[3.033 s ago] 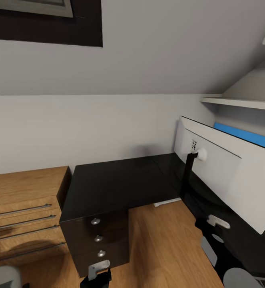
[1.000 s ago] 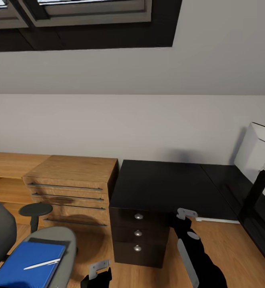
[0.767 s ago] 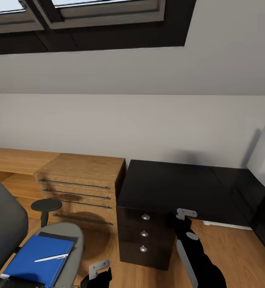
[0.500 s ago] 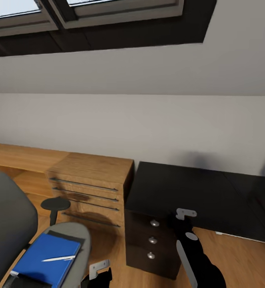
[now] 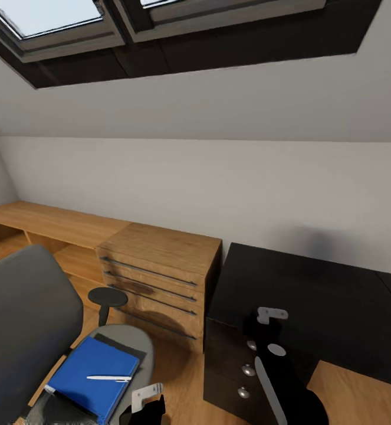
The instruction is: In the bedroom, organize the workspace by keeping the computer under the desk, ensuring the monitor is on the desk, placing the keyboard on the desk next to the monitor, placing the mouse on the desk next to the keyboard, moving the folder from the swivel chair onto the desk next to the mouse, stacking the notebook on top of the folder with the pen on top of the notebook, and positioning the swivel chair next to the desk.
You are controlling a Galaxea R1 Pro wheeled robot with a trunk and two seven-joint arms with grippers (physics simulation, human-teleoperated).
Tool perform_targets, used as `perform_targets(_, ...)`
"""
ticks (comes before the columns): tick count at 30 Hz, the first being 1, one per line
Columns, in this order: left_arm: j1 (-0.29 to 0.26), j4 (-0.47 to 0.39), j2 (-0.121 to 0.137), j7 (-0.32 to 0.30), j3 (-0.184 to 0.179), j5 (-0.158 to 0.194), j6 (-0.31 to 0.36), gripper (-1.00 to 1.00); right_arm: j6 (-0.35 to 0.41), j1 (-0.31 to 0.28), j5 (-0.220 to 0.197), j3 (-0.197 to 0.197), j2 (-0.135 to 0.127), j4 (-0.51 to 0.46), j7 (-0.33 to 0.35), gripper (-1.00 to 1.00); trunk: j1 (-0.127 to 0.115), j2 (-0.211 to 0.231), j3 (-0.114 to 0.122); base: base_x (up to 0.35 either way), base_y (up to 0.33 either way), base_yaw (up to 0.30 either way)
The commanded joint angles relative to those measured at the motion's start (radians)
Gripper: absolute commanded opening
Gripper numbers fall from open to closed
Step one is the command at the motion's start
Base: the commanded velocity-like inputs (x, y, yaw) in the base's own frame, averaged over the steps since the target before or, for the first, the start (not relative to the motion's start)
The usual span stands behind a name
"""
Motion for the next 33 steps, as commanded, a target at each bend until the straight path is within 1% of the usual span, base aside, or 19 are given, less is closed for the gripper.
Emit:
perform_targets(1, -0.001, 0.001, 0.001, 0.007, -0.008, 0.011, -0.007, 1.00, 0.003, 0.000, -0.009, 0.012, -0.001, -0.002, -0.016, -1.00, 0.000, -0.001, -0.001, 0.001, 0.000, 0.277)
perform_targets(4, -0.001, 0.001, 0.001, 0.007, -0.008, 0.011, -0.007, 1.00, 0.004, 0.000, -0.009, 0.025, -0.001, -0.001, -0.037, -1.00, 0.000, -0.001, -0.001, 0.000, 0.000, 0.250)
perform_targets(9, -0.001, 0.001, 0.001, 0.007, -0.008, 0.011, -0.007, 1.00, 0.004, 0.000, -0.008, 0.030, -0.005, -0.001, -0.044, -1.00, 0.000, -0.001, -0.001, 0.000, 0.000, 0.123)
perform_targets(22, -0.001, 0.001, 0.001, 0.008, -0.008, 0.011, -0.008, 1.00, -0.005, 0.000, -0.008, 0.032, -0.009, 0.013, -0.042, -1.00, 0.000, -0.001, -0.001, 0.004, 0.000, 0.011)
perform_targets(33, -0.001, 0.001, 0.001, 0.009, -0.008, 0.011, -0.008, 1.00, -0.006, 0.000, -0.010, 0.032, -0.009, 0.028, -0.037, -1.00, 0.000, -0.001, -0.001, 0.150, 0.000, 0.000)
